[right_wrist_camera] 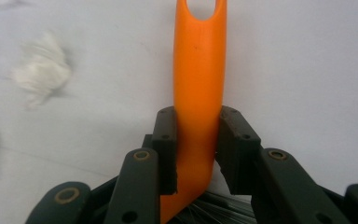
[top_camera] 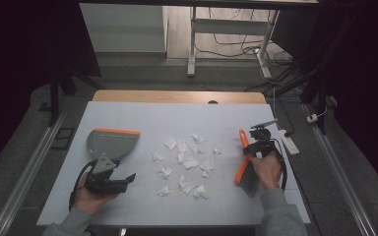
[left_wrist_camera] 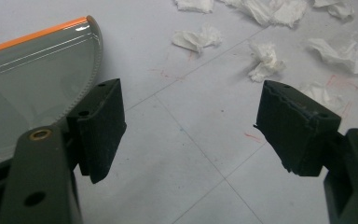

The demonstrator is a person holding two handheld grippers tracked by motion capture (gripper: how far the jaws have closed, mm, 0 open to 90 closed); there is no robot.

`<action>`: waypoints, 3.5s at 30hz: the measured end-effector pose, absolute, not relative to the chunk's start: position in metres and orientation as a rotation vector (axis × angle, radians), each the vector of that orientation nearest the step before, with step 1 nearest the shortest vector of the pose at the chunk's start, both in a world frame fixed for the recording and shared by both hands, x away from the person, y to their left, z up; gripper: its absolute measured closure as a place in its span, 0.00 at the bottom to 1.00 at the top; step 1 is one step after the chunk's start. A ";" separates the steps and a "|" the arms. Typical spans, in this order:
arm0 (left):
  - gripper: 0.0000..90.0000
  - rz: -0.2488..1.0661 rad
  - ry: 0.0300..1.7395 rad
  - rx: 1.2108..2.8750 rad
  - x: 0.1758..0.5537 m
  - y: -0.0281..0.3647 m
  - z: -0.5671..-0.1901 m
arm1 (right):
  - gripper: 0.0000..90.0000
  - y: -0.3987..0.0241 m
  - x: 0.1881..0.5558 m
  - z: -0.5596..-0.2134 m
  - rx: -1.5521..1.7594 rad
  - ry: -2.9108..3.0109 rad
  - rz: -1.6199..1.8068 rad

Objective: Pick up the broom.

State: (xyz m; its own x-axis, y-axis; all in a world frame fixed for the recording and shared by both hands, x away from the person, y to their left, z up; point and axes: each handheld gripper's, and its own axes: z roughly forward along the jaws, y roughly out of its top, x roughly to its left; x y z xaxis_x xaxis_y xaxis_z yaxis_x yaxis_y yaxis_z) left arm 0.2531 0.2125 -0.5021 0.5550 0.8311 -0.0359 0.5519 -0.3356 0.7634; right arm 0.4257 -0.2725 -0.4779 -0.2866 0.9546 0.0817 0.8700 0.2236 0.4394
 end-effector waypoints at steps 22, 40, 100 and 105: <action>0.27 0.470 1.119 2.044 0.258 0.204 -0.503 | 0.78 -0.327 0.388 -0.447 1.532 2.153 1.487; 0.27 0.485 1.059 2.062 0.262 0.185 -0.498 | 0.78 -0.319 0.378 -0.427 1.338 2.012 1.706; 0.81 0.395 0.716 2.031 0.306 0.034 -0.487 | 0.77 -0.216 0.369 -0.444 1.318 2.100 2.001; 0.85 0.375 0.740 2.027 0.311 0.044 -0.486 | 0.77 -0.216 0.369 -0.446 1.333 2.109 1.999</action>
